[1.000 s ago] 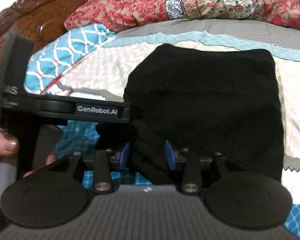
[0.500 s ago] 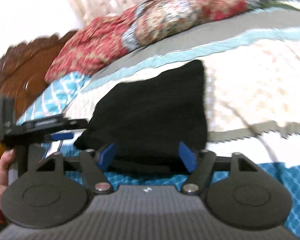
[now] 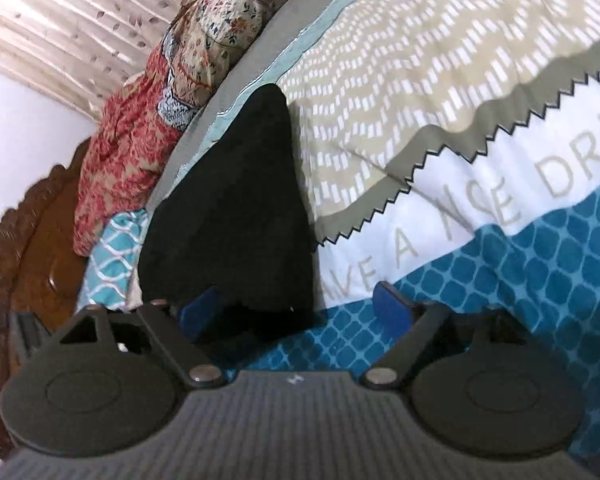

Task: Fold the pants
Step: 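Lay the folded pants down and open both grippers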

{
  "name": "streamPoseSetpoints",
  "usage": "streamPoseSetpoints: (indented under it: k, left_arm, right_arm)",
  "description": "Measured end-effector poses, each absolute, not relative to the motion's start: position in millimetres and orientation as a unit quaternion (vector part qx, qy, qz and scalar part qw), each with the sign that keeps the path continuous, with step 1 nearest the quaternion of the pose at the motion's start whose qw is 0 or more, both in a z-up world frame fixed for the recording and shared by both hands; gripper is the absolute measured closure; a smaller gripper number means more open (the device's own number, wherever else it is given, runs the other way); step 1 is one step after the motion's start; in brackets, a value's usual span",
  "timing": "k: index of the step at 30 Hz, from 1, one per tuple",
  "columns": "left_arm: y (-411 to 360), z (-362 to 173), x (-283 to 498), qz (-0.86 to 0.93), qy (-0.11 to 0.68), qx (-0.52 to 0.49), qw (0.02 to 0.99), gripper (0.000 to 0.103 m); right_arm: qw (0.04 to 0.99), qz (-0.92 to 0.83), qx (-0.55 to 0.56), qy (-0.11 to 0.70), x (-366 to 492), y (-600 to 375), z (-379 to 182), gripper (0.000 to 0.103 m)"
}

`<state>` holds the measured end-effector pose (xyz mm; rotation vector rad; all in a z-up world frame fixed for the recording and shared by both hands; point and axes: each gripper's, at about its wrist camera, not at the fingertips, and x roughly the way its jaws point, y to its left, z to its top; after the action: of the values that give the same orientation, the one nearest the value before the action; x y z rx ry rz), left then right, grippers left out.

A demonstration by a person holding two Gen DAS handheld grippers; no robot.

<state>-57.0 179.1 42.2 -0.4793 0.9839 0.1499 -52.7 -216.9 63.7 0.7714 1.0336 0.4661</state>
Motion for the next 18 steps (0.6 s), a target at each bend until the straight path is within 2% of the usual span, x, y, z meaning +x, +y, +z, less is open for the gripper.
streamPoseSetpoints:
  k: [7,18]
  left_arm:
    - [176,36,-64,0.069,0.454,-0.214,0.862,0.0]
    - [173,33,-70,0.073,0.434,-0.211,0.873,0.0]
  right_arm:
    - [0.779,0.223,0.359,0.463,-62,-218,62,0.013]
    - [0.784,0.253,0.353,0.443,-59,-216,60,0.0]
